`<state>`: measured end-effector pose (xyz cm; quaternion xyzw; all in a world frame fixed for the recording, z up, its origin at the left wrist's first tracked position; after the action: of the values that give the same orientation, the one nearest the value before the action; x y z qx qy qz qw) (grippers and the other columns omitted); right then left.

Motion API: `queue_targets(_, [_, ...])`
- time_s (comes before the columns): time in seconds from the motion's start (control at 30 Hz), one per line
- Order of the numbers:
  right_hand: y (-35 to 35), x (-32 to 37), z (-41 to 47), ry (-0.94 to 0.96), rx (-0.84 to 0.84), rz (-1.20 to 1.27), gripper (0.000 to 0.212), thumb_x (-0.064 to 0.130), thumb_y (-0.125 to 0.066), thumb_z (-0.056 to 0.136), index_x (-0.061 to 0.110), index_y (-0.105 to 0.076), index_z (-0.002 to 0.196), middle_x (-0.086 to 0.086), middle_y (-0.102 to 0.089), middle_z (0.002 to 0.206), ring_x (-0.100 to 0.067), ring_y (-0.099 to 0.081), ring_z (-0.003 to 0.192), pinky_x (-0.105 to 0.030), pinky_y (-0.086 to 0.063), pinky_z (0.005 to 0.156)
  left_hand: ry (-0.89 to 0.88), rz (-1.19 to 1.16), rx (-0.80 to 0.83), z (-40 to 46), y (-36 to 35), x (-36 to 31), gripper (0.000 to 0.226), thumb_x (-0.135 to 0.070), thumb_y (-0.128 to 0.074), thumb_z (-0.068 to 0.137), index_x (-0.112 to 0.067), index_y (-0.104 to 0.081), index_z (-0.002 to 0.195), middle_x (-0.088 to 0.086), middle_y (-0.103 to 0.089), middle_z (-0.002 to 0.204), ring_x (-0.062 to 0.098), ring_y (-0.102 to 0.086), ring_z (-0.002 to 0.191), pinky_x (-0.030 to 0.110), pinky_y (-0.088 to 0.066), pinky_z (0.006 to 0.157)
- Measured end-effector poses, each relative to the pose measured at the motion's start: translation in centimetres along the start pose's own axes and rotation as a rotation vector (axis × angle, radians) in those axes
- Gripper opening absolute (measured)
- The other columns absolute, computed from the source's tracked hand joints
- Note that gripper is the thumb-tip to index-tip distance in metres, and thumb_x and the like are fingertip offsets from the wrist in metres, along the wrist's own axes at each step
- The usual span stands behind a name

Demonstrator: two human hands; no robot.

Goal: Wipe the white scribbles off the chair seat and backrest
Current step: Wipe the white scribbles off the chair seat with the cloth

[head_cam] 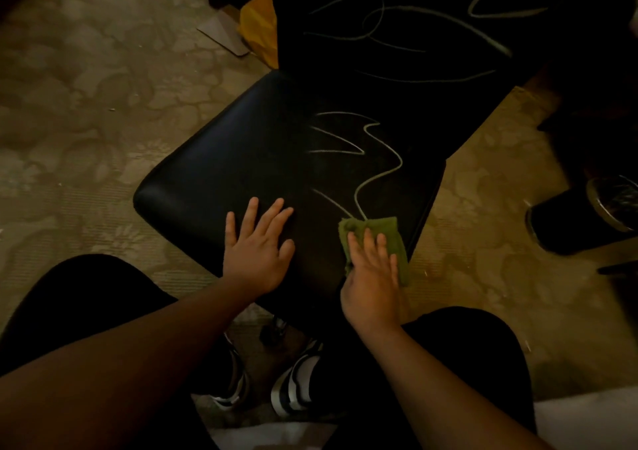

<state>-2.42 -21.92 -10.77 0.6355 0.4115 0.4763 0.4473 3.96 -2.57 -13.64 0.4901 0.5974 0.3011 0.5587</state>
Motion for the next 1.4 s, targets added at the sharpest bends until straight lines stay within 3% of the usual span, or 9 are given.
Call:
queue_targets(0.13, [-1.4, 4.5, -1.8, 0.279, 0.087, -0.007, 0.076, 0.014, -0.048, 0.093, 0.031, -0.012, 0.158, 0.003, -0.006, 0.167, -0.019, 0.006, 0.153, -0.041, 0.006, 0.122, 0.141, -0.079, 0.005, -0.2, -0.3, -1.8, 0.069, -0.046, -0.034, 0.102, -0.031, -0.006, 0.163, -0.009, 0.009, 0.172, 0.028, 0.026, 0.154, 0.057, 0.023, 0.116])
queue_targets(0.3, [-1.2, 5.0, -1.2, 0.373, 0.112, 0.029, 0.068, 0.018, -0.04, 0.097, 0.036, -0.013, 0.157, 0.009, -0.01, 0.166, -0.012, 0.004, 0.153, -0.036, 0.006, 0.121, 0.177, -0.149, -0.025, -0.4, -0.5, -1.7, 0.067, -0.043, -0.031, 0.104, -0.031, -0.005, 0.164, -0.009, 0.011, 0.172, 0.024, 0.028, 0.154, 0.056, 0.021, 0.12])
queue_targets(0.67, [0.7, -1.2, 5.2, 0.045, 0.012, 0.064, 0.065, 0.014, -0.039, 0.097, 0.037, -0.024, 0.155, 0.006, -0.017, 0.166, -0.014, -0.003, 0.153, -0.041, -0.002, 0.123, 0.119, -0.073, -0.009, 0.7, 0.5, 0.8, 0.066, -0.055, -0.032, 0.103, -0.039, -0.007, 0.162, -0.015, 0.009, 0.172, 0.018, 0.028, 0.154, 0.053, 0.02, 0.122])
queue_targets(0.73, [0.5, 0.0, 4.5, 0.068, 0.009, 0.044, 0.066, 0.012, -0.04, 0.096, 0.034, -0.024, 0.156, 0.005, -0.017, 0.166, -0.016, -0.003, 0.153, -0.041, -0.001, 0.123, 0.145, -0.081, -0.011, 1.1, 0.9, 0.9, 0.066, -0.051, -0.035, 0.102, -0.038, -0.012, 0.162, -0.013, 0.005, 0.172, 0.02, 0.024, 0.155, 0.056, 0.018, 0.122])
queue_targets(0.83, [-0.4, 3.7, 3.1, 0.265, 0.083, 0.021, 0.068, 0.011, -0.042, 0.095, 0.034, -0.023, 0.156, 0.006, -0.016, 0.166, -0.016, -0.003, 0.153, -0.04, 0.001, 0.123, 0.208, -0.128, -0.029, 1.8, 1.4, 0.3, 0.066, -0.048, -0.038, 0.1, -0.032, -0.018, 0.16, -0.008, 0.0, 0.173, 0.025, 0.02, 0.156, 0.06, 0.018, 0.12])
queue_targets(1.0, [-0.5, 6.2, 3.0, 0.475, 0.174, 0.026, 0.064, 0.015, -0.039, 0.097, 0.037, -0.024, 0.155, 0.011, -0.016, 0.165, -0.01, -0.003, 0.152, -0.033, 0.005, 0.12, 0.232, -0.077, -0.082, 1.9, 1.1, -0.2, 0.068, -0.049, -0.034, 0.1, -0.03, -0.014, 0.162, -0.006, 0.002, 0.173, 0.026, 0.021, 0.156, 0.06, 0.019, 0.12])
queue_targets(1.27, [0.9, 2.0, 8.8, 0.073, -0.011, 0.061, 0.063, 0.012, -0.042, 0.095, 0.037, -0.031, 0.152, 0.007, -0.022, 0.164, -0.015, -0.007, 0.153, -0.041, -0.005, 0.124, 0.2, -0.023, -0.091, 2.8, 1.6, 1.3, 0.068, -0.051, -0.036, 0.098, -0.035, -0.013, 0.16, -0.011, 0.002, 0.172, 0.021, 0.021, 0.156, 0.057, 0.017, 0.122])
queue_targets(1.33, [0.6, 3.6, 8.7, 0.08, 0.013, 0.053, 0.065, 0.012, -0.043, 0.094, 0.035, -0.03, 0.153, 0.005, -0.019, 0.165, -0.017, -0.005, 0.153, -0.044, -0.005, 0.124, 0.189, -0.018, -0.098, 2.9, 1.7, 1.7, 0.068, -0.05, -0.036, 0.098, -0.035, -0.014, 0.16, -0.011, 0.001, 0.172, 0.02, 0.021, 0.156, 0.057, 0.017, 0.122])
queue_targets(1.4, [-0.3, 6.7, 8.1, 0.229, 0.093, 0.054, 0.067, 0.01, -0.044, 0.095, 0.036, -0.027, 0.154, 0.006, -0.017, 0.165, -0.017, -0.003, 0.153, -0.044, -0.004, 0.124, 0.163, -0.019, -0.106, 3.0, 1.6, 2.0, 0.067, -0.049, -0.034, 0.099, -0.034, -0.015, 0.161, -0.011, -0.001, 0.173, 0.02, 0.02, 0.157, 0.058, 0.014, 0.123])
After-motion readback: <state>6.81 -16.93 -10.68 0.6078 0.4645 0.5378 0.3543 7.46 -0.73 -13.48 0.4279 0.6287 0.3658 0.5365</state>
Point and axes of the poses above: each hand's wrist, its own z-axis towards the middle knuckle, its own y-axis out of the back of the hand, x = y × z, the point moved 8 cm from there along z, towards the middle knuckle
